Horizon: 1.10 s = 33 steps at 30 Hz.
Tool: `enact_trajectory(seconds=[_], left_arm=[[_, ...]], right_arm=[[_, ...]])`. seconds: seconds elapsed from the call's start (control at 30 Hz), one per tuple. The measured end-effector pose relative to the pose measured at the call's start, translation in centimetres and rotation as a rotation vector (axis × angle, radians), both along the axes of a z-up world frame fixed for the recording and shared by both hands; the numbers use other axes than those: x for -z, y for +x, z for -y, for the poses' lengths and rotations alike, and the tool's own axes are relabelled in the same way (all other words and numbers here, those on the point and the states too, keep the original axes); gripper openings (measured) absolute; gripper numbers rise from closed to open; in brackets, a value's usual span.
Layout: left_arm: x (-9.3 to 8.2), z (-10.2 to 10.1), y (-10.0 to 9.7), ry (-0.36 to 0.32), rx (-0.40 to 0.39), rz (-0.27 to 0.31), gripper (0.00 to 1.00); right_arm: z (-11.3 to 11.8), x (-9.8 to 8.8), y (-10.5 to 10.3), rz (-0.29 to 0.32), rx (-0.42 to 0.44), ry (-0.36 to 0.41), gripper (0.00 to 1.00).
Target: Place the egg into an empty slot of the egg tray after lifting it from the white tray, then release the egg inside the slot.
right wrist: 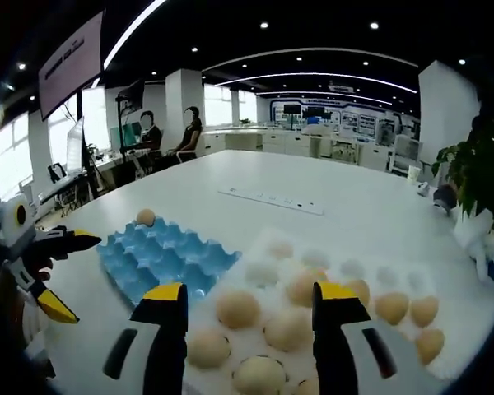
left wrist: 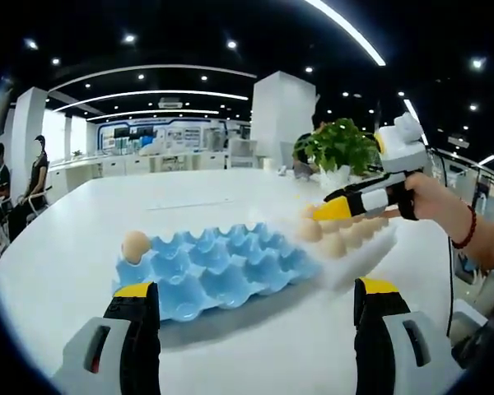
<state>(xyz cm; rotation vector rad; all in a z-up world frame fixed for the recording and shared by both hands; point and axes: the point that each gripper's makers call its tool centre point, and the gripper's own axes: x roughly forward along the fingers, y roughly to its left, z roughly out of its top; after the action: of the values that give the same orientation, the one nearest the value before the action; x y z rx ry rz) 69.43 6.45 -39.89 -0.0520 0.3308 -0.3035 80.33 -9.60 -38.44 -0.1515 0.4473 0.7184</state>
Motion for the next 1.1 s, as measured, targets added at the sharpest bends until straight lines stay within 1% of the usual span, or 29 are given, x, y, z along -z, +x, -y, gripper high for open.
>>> enact_trajectory(seconds=[0.2,0.4,0.53,0.6,0.83,1.0,1.1], left_arm=[[0.1,-0.2,0.2,0.003,-0.001,-0.003,1.00],[0.2,-0.1,0.5,0.000,0.000,-0.004,1.00],[0.1,-0.1,0.4,-0.004,-0.004,-0.004,1.00],[0.2,-0.1,0.4,-0.002,-0.004,-0.005,1.00],[0.3,-0.3,0.3,-0.002,-0.004,-0.007,1.00],[0.4,-0.3,0.0,0.000,-0.007,-0.013,1.00],[0.4,-0.1,-0.4,0.006,-0.007,-0.012,1.00]], right_arm=[[1.0,0.1,-0.4,-0.014,0.007,0.004,0.64],[1.4,0.1,-0.7,-0.021,0.011,0.013,0.64],[1.5,0.2,-0.6,-0.021,0.018,0.013,0.63],[1.6,0.2,-0.4,-0.017,0.020,0.017,0.63],[2.1,0.7,1.4,-0.008,0.069,0.027,0.60],[1.6,0.6,2.9,0.010,0.089,0.029,0.57],[1.3,0.8,3.2,0.004,0.092,0.030,0.56]])
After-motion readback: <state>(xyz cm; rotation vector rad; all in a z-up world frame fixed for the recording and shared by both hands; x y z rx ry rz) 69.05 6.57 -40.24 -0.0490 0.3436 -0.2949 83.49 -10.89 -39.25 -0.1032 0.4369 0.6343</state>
